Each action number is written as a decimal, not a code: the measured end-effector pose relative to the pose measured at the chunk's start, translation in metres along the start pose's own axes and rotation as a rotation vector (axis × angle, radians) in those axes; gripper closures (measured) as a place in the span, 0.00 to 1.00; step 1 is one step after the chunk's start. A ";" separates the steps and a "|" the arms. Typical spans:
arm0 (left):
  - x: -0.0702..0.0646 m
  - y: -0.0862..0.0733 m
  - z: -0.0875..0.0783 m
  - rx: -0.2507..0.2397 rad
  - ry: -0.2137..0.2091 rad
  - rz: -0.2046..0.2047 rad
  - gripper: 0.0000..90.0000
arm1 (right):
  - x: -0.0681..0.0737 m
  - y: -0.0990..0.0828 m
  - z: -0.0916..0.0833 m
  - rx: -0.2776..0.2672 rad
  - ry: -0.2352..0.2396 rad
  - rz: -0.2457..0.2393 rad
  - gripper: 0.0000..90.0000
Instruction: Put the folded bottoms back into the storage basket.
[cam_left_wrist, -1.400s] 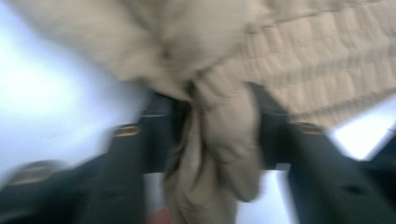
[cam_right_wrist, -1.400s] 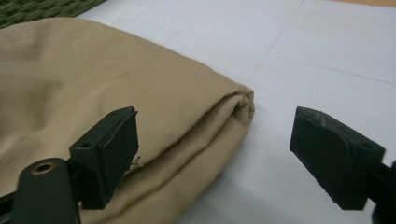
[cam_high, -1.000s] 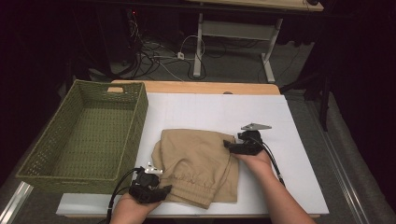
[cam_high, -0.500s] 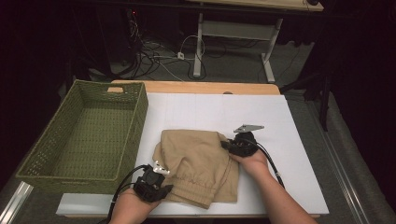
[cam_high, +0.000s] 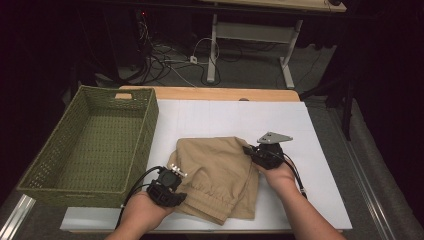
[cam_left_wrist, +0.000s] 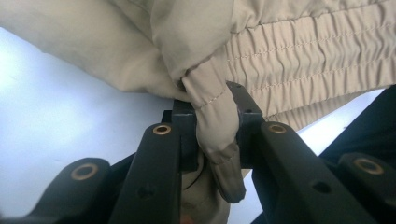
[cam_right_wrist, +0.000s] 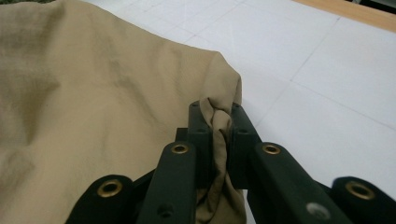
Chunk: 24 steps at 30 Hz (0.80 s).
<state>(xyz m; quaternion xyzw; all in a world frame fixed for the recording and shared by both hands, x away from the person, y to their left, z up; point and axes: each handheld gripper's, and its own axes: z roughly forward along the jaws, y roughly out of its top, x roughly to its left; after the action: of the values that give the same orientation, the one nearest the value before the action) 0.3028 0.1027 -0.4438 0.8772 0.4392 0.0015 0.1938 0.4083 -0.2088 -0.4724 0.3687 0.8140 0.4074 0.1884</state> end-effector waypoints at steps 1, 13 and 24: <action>0.000 0.000 0.000 0.000 0.000 0.000 0.84 | 0.000 0.000 0.000 0.000 0.000 0.000 0.94; 0.009 0.021 -0.011 0.102 -0.016 0.000 0.83 | 0.000 0.004 -0.003 -0.045 -0.012 0.016 0.94; 0.015 0.029 -0.021 0.153 -0.005 0.012 0.83 | 0.006 0.012 -0.001 -0.077 -0.011 0.012 0.94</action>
<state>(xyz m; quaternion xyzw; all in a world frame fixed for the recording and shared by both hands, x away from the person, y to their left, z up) 0.3306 0.1062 -0.4168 0.8921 0.4322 -0.0332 0.1272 0.4096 -0.2000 -0.4621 0.3682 0.7944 0.4375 0.2048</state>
